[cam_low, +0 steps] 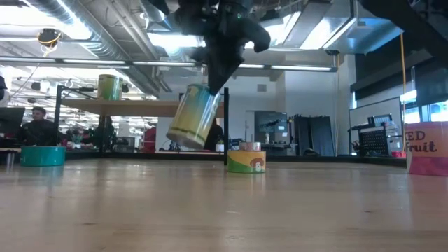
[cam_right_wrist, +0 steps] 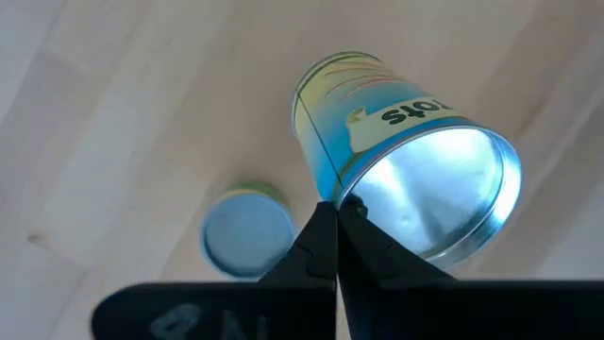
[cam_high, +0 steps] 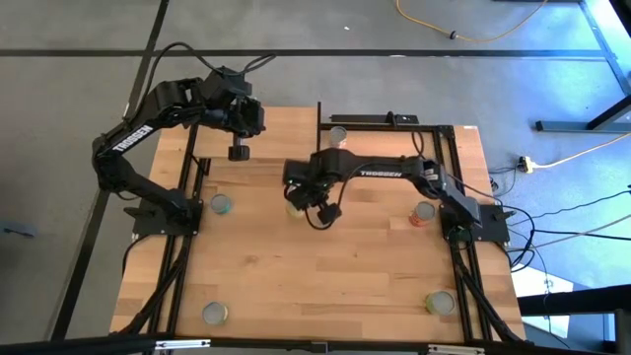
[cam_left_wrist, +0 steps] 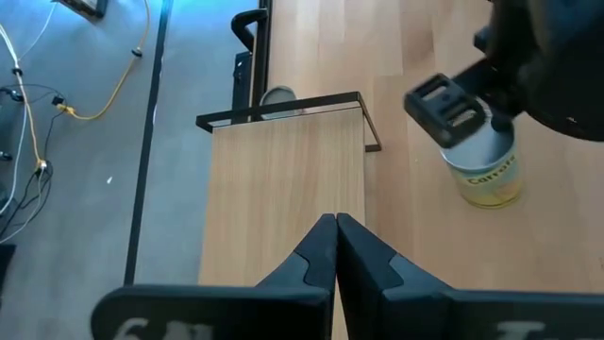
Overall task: Pick and place cans onto a shelf
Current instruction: Put the canned carrots on the shelf
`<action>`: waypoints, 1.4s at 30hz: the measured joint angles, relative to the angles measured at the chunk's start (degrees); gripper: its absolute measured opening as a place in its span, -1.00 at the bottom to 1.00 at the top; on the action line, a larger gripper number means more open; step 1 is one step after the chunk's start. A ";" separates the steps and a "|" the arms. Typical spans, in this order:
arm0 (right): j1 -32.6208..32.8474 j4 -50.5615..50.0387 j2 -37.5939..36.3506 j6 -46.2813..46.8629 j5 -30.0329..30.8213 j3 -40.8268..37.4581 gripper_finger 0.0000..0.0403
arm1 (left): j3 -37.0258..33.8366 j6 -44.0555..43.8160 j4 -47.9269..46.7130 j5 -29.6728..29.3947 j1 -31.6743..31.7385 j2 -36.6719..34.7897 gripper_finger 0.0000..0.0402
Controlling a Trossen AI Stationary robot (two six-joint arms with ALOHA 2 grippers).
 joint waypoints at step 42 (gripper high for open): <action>0.67 -1.18 2.82 -1.13 2.16 0.02 -0.76 | 0.00 0.37 0.02 0.02 0.00 -0.02 -1.00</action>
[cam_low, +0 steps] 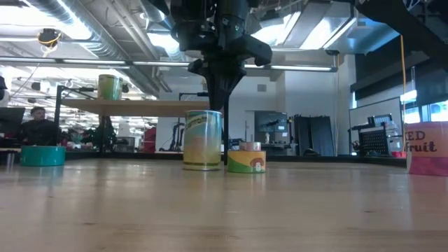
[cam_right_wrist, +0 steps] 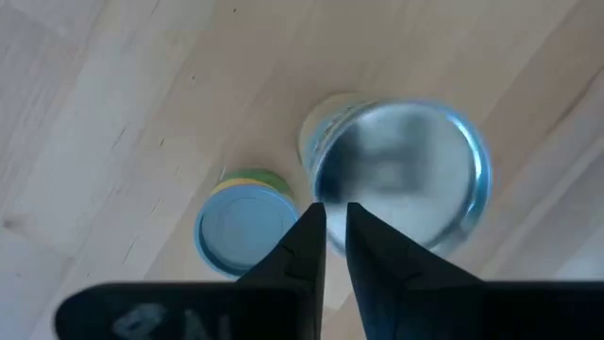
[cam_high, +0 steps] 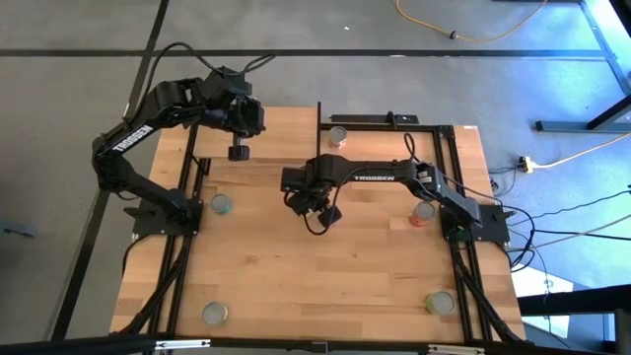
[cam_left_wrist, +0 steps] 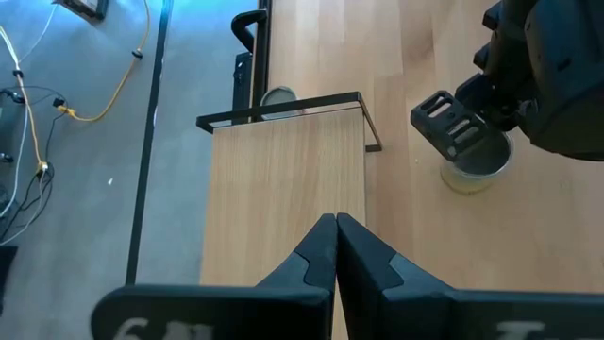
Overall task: Pick and place cans onto a shelf
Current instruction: Put the canned carrots on the shelf
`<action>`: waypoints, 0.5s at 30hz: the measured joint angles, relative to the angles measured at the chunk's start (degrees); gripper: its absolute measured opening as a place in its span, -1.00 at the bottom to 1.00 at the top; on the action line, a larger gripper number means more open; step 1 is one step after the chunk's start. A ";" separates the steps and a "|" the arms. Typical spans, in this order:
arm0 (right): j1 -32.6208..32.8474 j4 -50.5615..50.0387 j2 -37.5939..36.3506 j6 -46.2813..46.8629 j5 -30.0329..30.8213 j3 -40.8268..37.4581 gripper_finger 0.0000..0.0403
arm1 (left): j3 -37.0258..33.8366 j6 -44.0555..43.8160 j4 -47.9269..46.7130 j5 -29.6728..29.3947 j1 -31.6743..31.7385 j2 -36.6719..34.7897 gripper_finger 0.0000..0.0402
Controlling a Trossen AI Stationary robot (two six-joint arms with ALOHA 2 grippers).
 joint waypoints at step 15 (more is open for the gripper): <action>0.26 -5.79 -11.67 9.21 7.49 4.85 -0.76 | 0.00 0.90 -2.47 0.20 -0.04 -0.02 -1.00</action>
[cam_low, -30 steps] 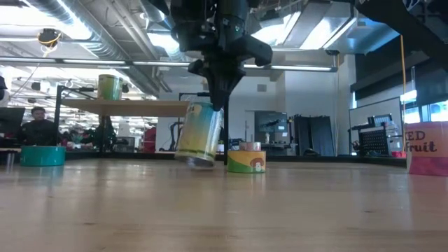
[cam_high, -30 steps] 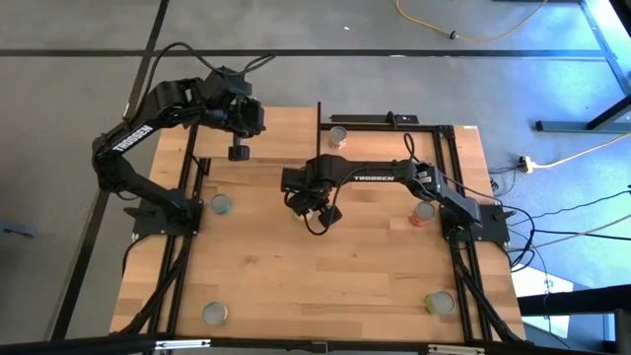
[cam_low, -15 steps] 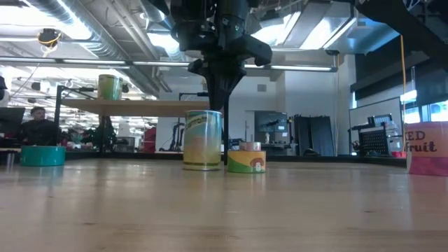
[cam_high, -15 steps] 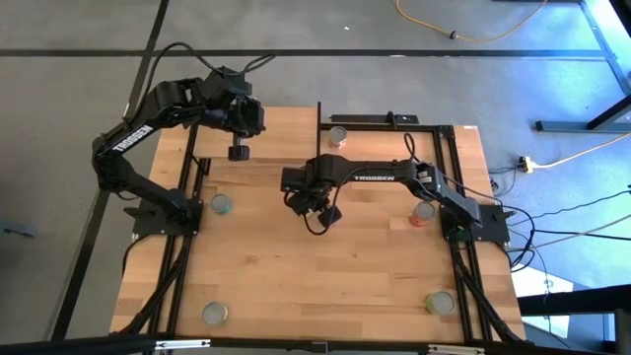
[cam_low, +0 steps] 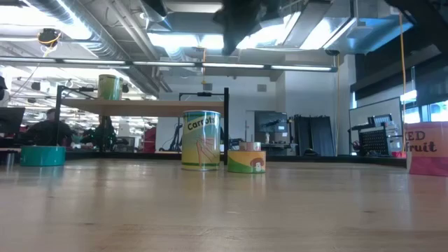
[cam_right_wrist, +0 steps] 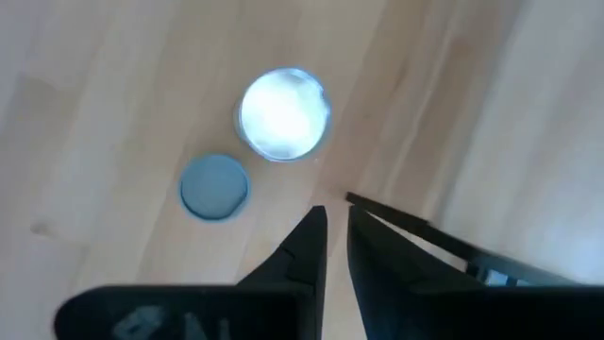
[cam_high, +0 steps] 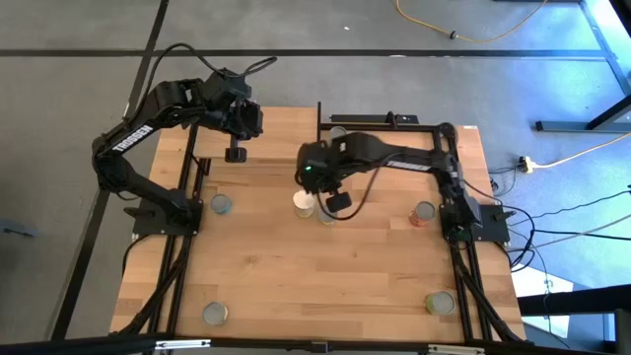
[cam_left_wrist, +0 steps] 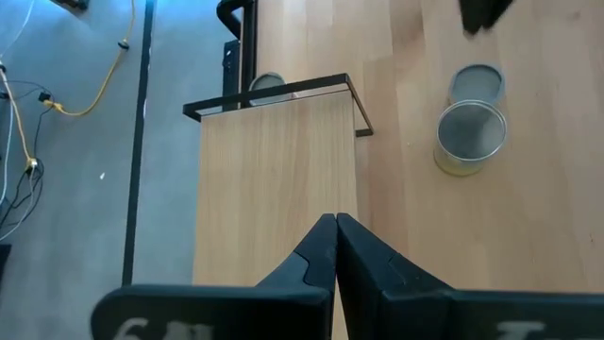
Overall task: Pick and place cans onto a shelf
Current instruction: Put the canned carrots on the shelf
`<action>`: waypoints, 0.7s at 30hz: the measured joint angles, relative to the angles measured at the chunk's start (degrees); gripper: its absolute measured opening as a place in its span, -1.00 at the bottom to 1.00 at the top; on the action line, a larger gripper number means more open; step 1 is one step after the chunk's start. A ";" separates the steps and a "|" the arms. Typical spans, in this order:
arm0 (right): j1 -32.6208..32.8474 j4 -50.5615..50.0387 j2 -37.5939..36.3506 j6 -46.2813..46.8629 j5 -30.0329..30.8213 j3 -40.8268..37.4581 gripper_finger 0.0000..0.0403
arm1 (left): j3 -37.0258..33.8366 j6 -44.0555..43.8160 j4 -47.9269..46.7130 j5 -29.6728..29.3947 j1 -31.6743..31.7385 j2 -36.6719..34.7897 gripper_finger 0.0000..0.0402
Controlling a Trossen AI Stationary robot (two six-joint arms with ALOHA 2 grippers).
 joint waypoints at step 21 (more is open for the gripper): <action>0.86 -9.30 -24.44 11.82 8.84 -0.01 -0.76 | 0.11 -12.71 1.18 6.46 -5.45 2.40 -0.71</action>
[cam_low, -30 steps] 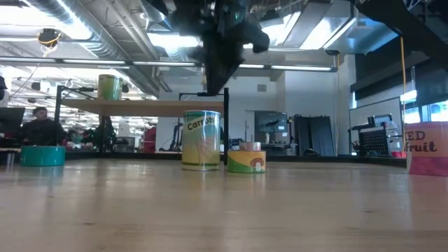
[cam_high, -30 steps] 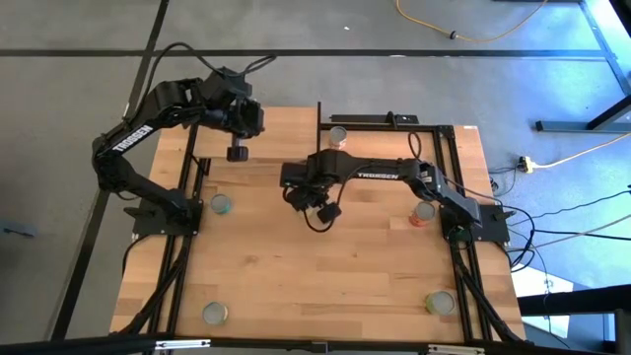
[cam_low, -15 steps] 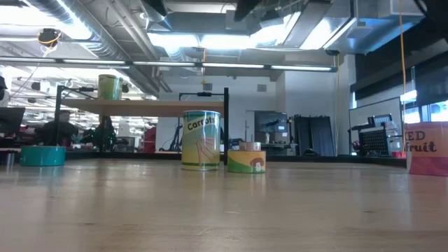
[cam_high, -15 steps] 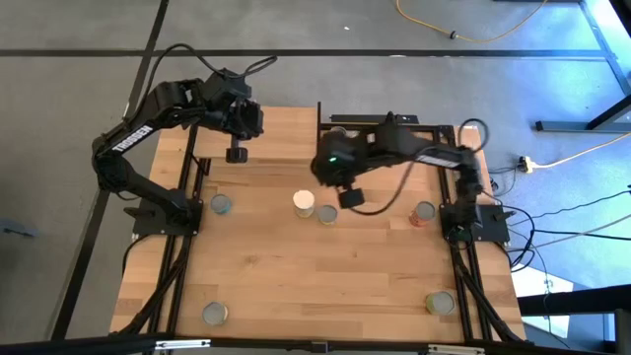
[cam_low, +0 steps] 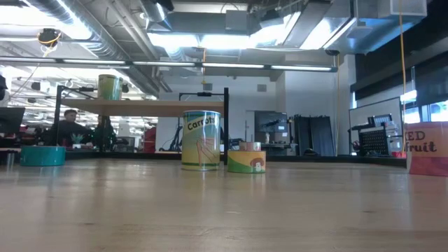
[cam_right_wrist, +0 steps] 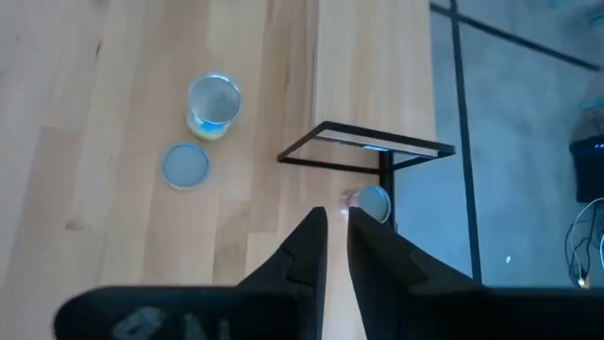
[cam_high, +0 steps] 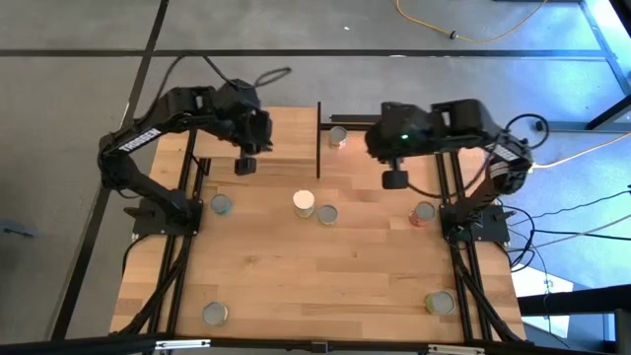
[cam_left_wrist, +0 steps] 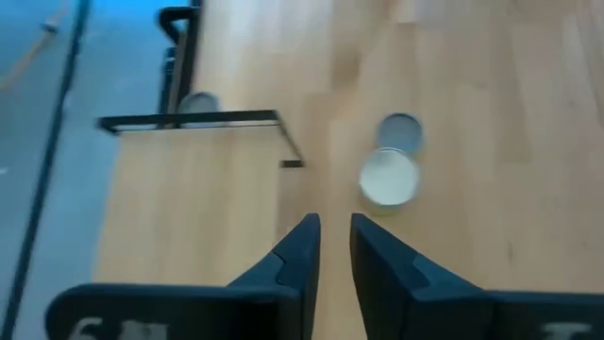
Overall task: Pick and place cans onto a shelf
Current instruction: Put the canned carrots on the shelf
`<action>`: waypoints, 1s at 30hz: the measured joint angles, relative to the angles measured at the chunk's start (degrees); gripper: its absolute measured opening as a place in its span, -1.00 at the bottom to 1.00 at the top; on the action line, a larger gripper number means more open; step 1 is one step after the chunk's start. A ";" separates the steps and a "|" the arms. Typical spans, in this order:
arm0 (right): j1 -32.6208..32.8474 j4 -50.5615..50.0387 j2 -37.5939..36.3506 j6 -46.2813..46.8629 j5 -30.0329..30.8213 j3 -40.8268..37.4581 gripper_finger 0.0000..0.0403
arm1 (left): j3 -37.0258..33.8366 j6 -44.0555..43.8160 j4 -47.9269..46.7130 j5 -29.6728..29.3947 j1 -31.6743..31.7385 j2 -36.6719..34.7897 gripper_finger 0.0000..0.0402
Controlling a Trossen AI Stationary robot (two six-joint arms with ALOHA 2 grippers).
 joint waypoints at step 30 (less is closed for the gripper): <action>-0.02 0.02 -12.00 -1.86 0.02 -0.03 -0.76 | -0.11 5.40 2.19 3.90 -15.73 27.42 -0.71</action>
